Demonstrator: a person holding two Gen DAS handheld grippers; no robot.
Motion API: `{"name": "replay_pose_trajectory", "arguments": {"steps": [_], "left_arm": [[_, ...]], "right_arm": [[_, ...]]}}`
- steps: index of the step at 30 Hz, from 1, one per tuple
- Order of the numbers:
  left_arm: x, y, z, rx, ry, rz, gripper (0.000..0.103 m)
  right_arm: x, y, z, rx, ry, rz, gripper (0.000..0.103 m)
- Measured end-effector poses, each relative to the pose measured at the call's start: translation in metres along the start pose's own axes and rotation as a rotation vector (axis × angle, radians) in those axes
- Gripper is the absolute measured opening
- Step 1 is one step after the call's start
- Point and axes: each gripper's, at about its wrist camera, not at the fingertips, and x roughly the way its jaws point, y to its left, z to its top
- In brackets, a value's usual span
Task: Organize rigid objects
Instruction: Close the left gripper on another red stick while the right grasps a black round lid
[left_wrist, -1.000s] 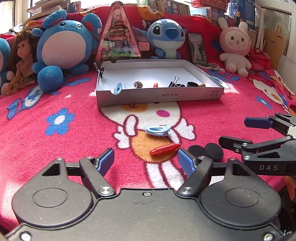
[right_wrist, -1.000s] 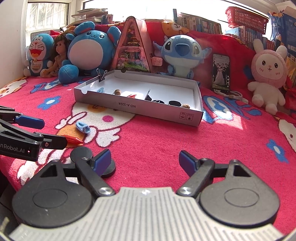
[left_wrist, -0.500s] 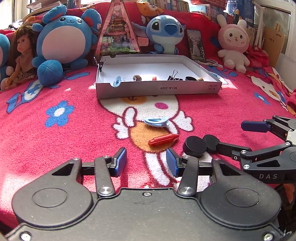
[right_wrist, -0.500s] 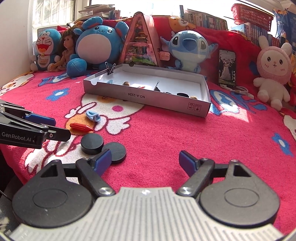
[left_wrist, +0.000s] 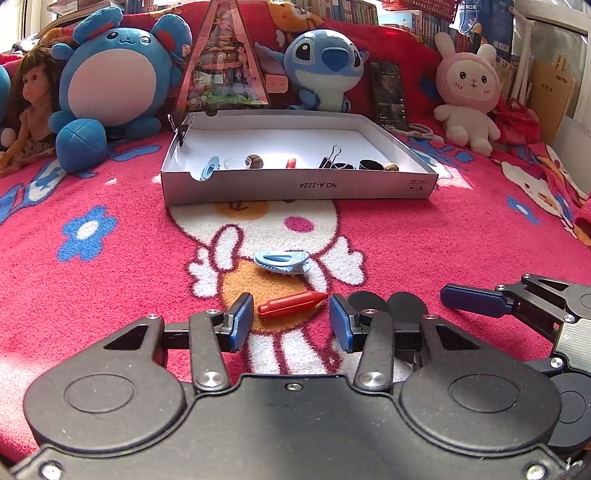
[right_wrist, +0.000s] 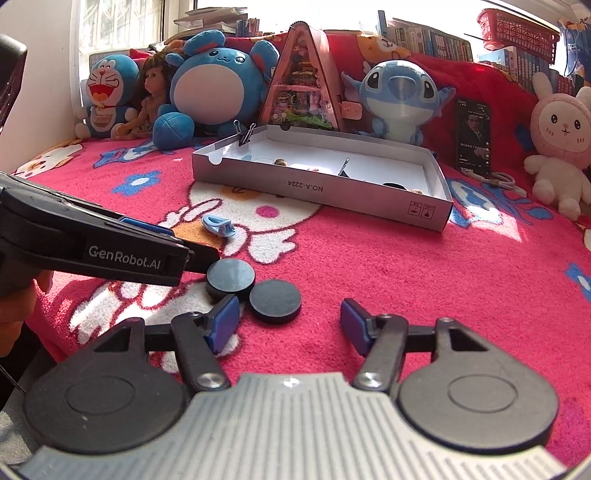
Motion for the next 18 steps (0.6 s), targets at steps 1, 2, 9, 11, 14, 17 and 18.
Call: {"name": "replay_pose_trajectory", "arguments": {"steps": [1, 2, 9, 11, 14, 17, 18], "left_arm": [[0.0012, -0.0004, 0.0004, -0.003, 0.000, 0.001, 0.043], [0.0021, -0.0007, 0.0006, -0.004, -0.001, 0.002, 0.043], [0.0057, -0.0015, 0.0009, 0.006, -0.012, 0.009, 0.030], [0.0064, -0.0001, 0.0018, 0.005, -0.013, 0.007, 0.026], [0.0071, 0.0024, 0.0035, -0.004, -0.014, 0.003, 0.021], [0.0070, 0.0019, 0.0039, 0.000, -0.017, 0.004, 0.020], [0.0069, 0.0013, 0.0038, 0.003, -0.018, 0.005, 0.019]], "right_arm": [[0.0000, 0.0003, -0.0002, 0.006, -0.002, 0.000, 0.073], [0.0002, 0.0004, -0.0003, 0.010, -0.004, 0.001, 0.071], [0.0016, 0.0019, -0.0004, 0.015, -0.015, 0.002, 0.060], [0.0016, 0.0025, -0.0001, 0.017, -0.019, 0.002, 0.054], [0.0021, 0.0027, 0.0005, 0.021, -0.019, 0.005, 0.049], [0.0020, 0.0032, 0.0008, 0.023, -0.023, 0.005, 0.044], [0.0019, 0.0031, 0.0007, 0.024, -0.023, 0.005, 0.042]]}}
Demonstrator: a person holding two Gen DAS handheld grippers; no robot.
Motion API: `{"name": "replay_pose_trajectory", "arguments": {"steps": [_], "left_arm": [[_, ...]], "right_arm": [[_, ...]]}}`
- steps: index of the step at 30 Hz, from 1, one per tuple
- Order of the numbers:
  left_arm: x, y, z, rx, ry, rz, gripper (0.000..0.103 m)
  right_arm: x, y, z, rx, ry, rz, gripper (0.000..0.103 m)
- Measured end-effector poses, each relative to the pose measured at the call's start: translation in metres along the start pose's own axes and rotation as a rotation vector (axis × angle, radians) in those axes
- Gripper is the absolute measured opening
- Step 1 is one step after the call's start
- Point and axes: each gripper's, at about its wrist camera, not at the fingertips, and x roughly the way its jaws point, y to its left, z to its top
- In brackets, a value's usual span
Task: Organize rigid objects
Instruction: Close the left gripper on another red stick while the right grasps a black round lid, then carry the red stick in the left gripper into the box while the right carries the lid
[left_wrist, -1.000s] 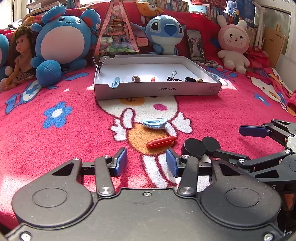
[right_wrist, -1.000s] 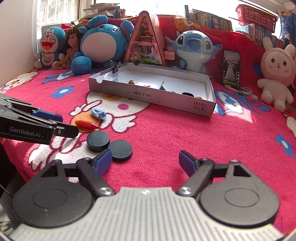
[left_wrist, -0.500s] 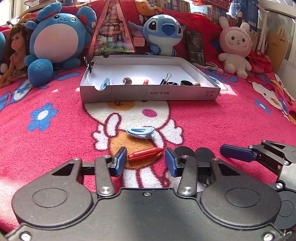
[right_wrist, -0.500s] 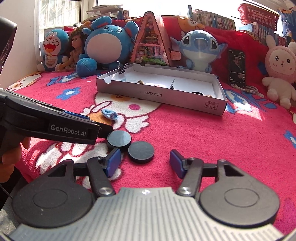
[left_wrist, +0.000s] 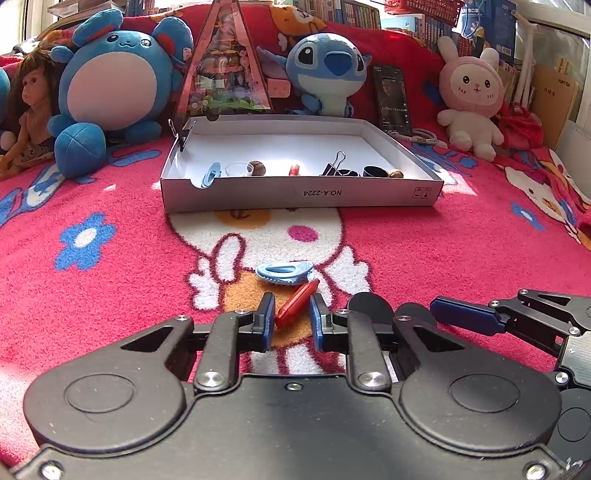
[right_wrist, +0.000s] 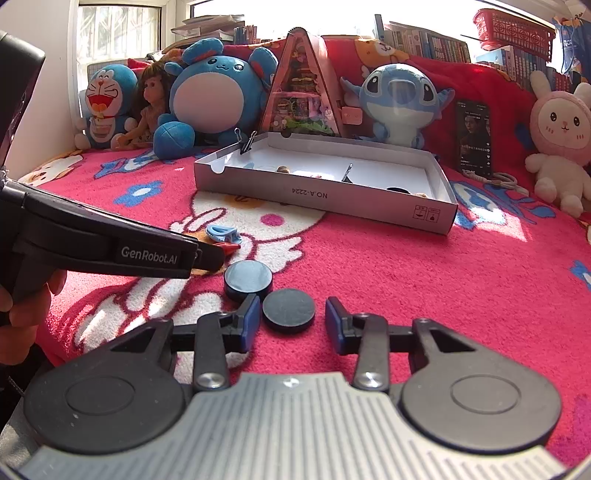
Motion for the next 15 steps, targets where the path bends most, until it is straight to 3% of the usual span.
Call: {"name": "replay_pose_trajectory", "arguments": {"steps": [5, 15], "left_arm": [[-0.002, -0.001, 0.001, 0.003, -0.001, -0.003, 0.010], [-0.011, -0.001, 0.006, 0.012, -0.026, -0.005, 0.010]], "right_arm": [[0.000, 0.000, 0.000, 0.006, -0.002, 0.000, 0.037], [-0.002, -0.004, 0.006, 0.002, -0.022, -0.030, 0.037]]}}
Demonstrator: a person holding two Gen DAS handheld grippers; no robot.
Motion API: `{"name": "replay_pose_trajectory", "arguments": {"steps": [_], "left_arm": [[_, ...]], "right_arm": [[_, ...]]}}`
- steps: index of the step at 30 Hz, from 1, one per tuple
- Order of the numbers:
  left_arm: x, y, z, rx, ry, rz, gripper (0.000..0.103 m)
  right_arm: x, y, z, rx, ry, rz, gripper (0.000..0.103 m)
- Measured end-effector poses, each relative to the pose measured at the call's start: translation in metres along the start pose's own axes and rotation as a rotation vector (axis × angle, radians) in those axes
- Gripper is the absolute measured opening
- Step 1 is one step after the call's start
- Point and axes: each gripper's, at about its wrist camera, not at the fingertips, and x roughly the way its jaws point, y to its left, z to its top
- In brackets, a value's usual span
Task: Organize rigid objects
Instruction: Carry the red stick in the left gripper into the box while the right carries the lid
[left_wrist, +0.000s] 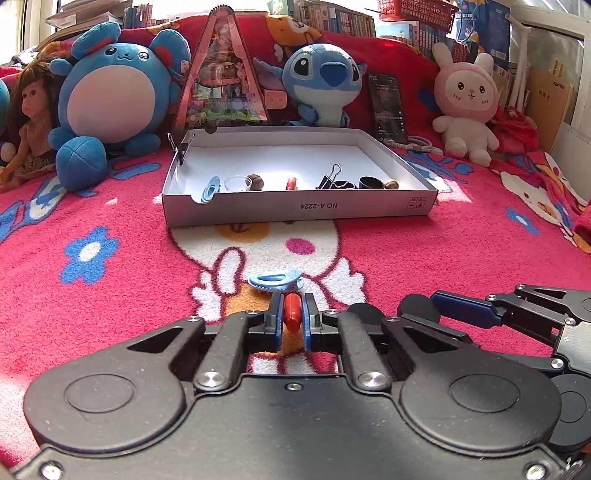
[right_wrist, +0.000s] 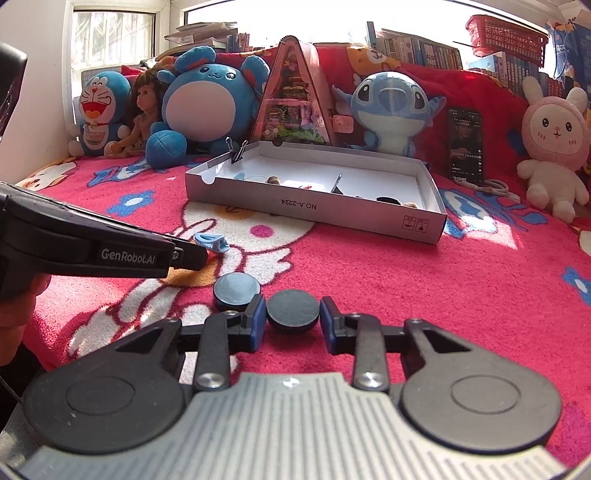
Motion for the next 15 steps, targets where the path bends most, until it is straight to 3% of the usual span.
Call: {"name": "replay_pose_trajectory", "arguments": {"steps": [8, 15], "left_arm": [[-0.006, 0.006, 0.011, -0.011, -0.026, 0.001, 0.010], [0.001, 0.004, 0.002, 0.026, 0.013, -0.004, 0.012]], "right_arm": [[0.003, -0.010, 0.011, 0.028, -0.010, -0.035, 0.036], [0.004, -0.013, 0.009, 0.039, 0.003, -0.038, 0.037]]}}
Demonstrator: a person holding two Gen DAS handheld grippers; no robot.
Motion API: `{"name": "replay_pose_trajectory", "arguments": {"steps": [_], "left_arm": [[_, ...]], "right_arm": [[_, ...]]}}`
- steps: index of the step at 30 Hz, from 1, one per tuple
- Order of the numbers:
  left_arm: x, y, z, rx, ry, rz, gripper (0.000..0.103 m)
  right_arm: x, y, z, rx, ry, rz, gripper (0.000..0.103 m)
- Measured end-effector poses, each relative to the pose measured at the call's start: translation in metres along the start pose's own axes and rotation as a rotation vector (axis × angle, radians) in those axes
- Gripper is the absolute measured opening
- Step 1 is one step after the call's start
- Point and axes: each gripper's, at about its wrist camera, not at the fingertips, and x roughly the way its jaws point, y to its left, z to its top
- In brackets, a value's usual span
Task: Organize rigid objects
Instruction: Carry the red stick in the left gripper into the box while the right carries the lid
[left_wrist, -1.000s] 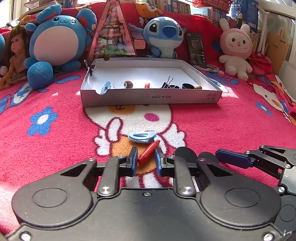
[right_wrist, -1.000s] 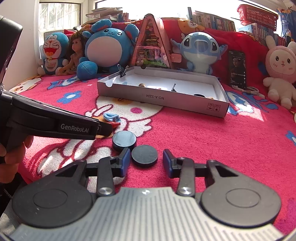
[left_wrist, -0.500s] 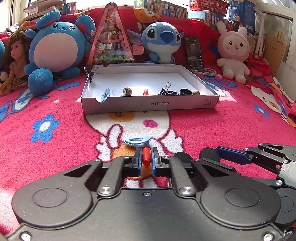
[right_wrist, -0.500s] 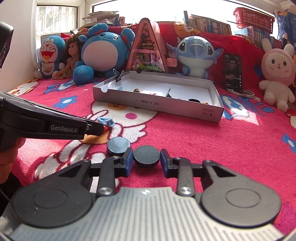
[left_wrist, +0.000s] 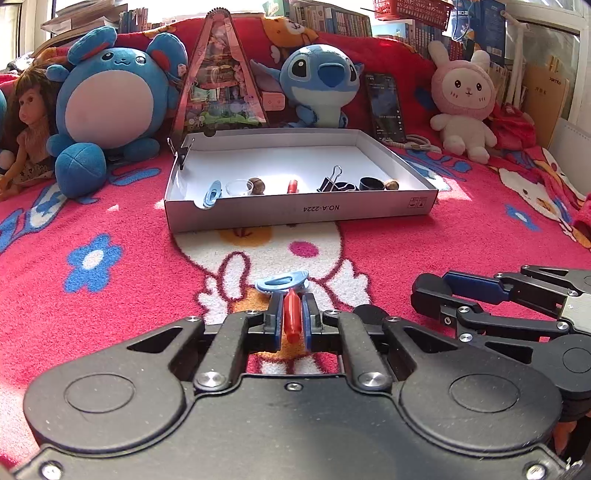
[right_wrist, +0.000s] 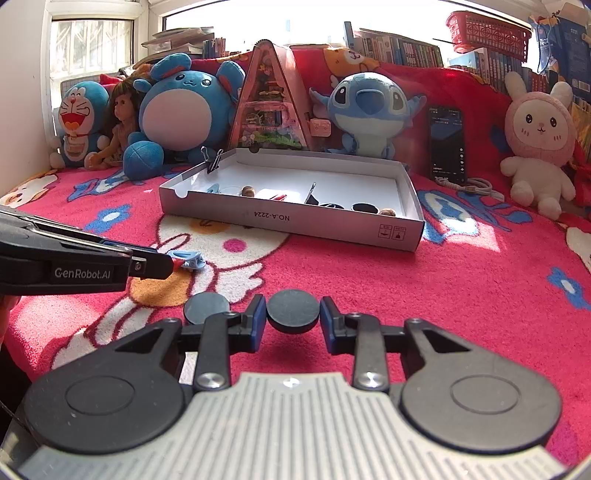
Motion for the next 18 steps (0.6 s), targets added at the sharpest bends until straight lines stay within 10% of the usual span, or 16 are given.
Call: {"name": "replay_pose_trajectory", "arguments": {"steps": [11, 18], "left_arm": [[0.014, -0.004, -0.007, 0.006, 0.019, 0.011, 0.022], [0.015, -0.001, -0.004, -0.026, 0.028, 0.007, 0.010]], "right_arm": [[0.003, 0.000, -0.005, 0.011, 0.011, -0.014, 0.038], [0.004, 0.001, -0.008, -0.005, -0.014, -0.053, 0.061]]}}
